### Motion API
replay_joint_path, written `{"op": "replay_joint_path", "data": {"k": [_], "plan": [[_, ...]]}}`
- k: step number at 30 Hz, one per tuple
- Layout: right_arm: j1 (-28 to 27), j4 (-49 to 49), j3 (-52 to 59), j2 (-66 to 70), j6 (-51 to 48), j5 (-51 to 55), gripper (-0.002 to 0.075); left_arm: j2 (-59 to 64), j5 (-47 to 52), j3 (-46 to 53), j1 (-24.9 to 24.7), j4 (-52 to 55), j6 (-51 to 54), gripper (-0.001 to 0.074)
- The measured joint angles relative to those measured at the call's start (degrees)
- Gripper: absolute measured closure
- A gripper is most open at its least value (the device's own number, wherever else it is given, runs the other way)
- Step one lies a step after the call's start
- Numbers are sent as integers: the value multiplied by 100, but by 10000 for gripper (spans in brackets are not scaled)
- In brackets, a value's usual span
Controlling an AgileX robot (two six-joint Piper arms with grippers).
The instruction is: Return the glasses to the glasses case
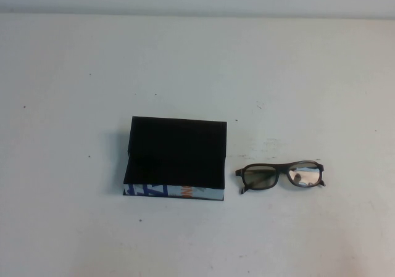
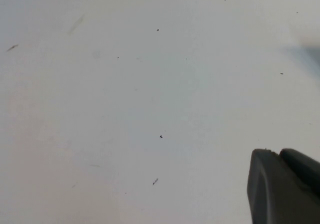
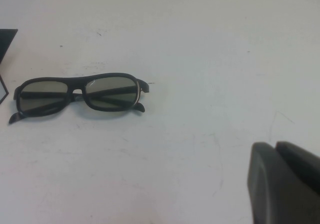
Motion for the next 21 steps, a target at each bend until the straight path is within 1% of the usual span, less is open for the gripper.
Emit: {"op": "replay_joint_path", "data": {"k": [7,15,19,21], "plan": [[0,132,0,0,0,-123,737,0,0,0,0,0,0,739],[0,2038,0,0,0,-821,737,0,0,0,0,0,0,739],[0,3388,0,0,0,-1117,737,0,0,0,0,0,0,739],[0,3896,0,0,0,-1293,737,0,0,0,0,0,0,739]]}}
